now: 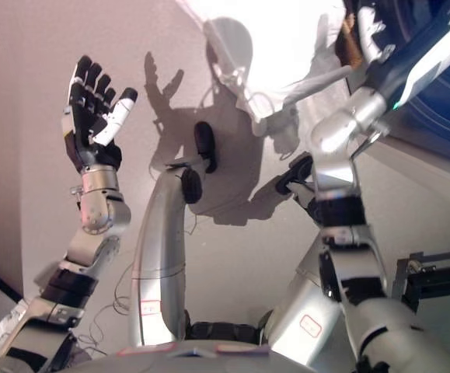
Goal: Put the clothes in the basket into the washing machine.
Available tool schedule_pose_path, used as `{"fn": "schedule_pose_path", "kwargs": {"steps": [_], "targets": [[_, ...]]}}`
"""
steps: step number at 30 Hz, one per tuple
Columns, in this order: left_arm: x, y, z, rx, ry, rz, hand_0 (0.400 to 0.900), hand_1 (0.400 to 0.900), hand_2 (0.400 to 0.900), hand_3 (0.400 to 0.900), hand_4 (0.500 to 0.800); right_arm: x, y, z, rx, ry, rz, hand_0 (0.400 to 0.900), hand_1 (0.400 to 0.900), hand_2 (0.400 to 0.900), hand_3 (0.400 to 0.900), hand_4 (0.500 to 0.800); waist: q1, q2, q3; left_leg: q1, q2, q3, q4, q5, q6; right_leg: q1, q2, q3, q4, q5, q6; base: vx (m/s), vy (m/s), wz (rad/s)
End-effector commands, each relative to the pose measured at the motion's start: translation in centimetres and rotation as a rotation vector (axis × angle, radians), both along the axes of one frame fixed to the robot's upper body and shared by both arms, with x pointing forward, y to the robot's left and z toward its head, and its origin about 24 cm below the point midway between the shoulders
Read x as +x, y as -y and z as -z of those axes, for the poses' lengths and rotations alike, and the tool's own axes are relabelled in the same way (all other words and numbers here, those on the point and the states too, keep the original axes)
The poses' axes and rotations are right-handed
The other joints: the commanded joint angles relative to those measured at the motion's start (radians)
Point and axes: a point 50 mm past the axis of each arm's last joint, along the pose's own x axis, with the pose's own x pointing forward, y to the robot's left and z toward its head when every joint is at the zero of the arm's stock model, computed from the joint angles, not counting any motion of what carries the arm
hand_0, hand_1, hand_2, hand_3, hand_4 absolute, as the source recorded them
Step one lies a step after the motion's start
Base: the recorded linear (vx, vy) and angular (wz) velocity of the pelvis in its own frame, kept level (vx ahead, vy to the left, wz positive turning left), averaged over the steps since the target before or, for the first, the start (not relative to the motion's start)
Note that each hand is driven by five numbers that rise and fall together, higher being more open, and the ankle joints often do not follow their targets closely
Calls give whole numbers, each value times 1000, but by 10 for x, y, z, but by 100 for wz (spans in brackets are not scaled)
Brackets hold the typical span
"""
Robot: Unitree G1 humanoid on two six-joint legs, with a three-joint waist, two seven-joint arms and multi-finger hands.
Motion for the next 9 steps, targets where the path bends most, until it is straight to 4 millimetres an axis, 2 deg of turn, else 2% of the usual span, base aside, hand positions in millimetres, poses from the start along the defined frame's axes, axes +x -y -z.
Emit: {"fn": "schedule_pose_path", "kwargs": {"steps": [1, 7, 8, 9], "targets": [[-20, -12, 29, -42, -64, -48, 900, 900, 900, 900, 800, -27, 0, 33, -56, 11, -249, 900, 900, 900, 900, 800, -48, -11, -161, 76, 14, -67, -46, -55, -84, -23, 47, -23, -104, 125, 145, -26, -16, -5], [-15, -19, 59, -91, -185, -25, 900, 900, 900, 900, 800, -25, -7, 87, 191, -133, -576, 900, 900, 900, 900, 800, -65, -49, -195, 336, 46, -16, -259, -29, -106, 225, 112, -107, -305, 159, 180, 24, 4, -7], [-13, -20, 72, -112, -238, -21, 900, 900, 900, 900, 800, -23, -11, 104, 259, -187, -653, 900, 900, 900, 900, 800, -63, -59, -211, 417, 54, -7, -306, -25, -109, 300, 117, -120, -353, 169, 185, 78, 27, -9], [-13, -21, 72, -112, -237, -20, 900, 900, 900, 900, 800, -22, -11, 104, 260, -186, -656, 900, 900, 900, 900, 800, -62, -58, -199, 434, 54, -7, -315, -21, -110, 318, 121, -124, -363, 172, 185, 53, 7, -5]]}}
